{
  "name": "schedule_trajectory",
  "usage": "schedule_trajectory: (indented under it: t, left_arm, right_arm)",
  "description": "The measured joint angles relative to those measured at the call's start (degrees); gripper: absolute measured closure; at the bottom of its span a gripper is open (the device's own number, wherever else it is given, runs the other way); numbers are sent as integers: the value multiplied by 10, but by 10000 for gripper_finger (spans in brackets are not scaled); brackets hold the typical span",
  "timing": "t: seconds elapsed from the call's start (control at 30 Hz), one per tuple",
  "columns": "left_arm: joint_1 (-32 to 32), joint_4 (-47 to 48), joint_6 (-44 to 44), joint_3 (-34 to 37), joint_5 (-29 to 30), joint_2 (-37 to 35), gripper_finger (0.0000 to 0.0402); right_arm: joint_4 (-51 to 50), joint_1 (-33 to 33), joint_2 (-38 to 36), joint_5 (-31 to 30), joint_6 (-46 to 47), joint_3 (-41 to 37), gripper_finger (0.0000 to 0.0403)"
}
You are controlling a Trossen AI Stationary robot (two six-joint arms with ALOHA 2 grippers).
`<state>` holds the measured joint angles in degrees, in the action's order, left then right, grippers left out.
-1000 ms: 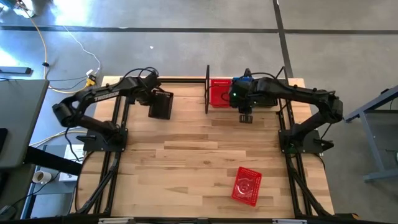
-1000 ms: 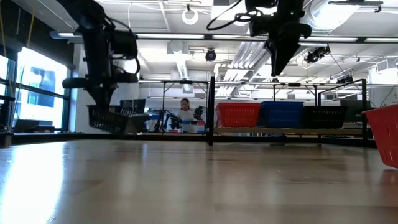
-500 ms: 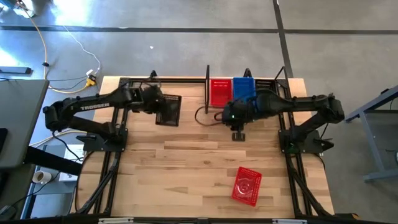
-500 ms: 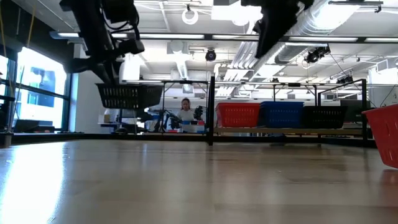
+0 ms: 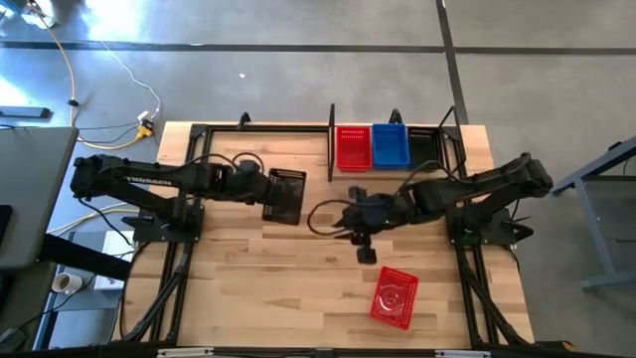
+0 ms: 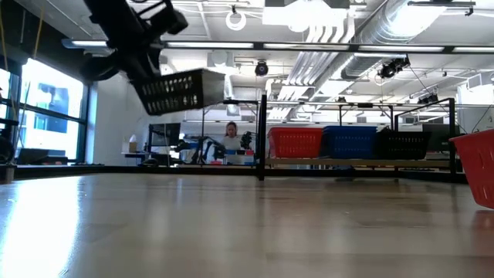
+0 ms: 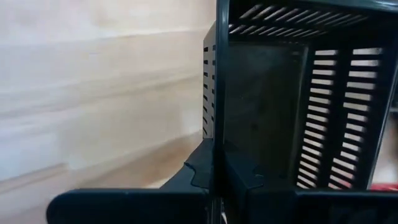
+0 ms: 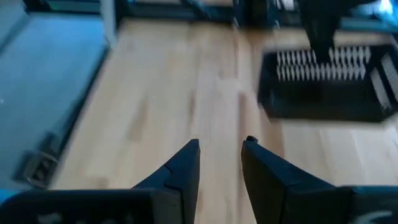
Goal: Stack baskets on shelf by color
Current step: Stack the black bin on top of the black bins on the shelf
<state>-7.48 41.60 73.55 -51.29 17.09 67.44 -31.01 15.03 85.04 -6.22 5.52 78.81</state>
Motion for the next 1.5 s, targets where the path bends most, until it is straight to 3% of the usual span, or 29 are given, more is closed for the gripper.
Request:
schedule_trajectory:
  t: [0.47, 0.73, 1.0, 1.5]
  left_arm:
    - [113, -76, 72, 0, 71, 17, 401]
    - [133, -91, 106, 0, 74, 65, 401]
    - [128, -128, 129, 0, 81, 98, 401]
    - [85, -50, 26, -147, 68, 168, 401]
  right_arm:
    - [231, 52, 0, -80, -55, 1, 297]
    - [231, 43, 27, -77, -94, 49, 297]
    - [166, 37, 71, -72, -75, 55, 297]
    - [52, 33, 110, -77, -58, 56, 297]
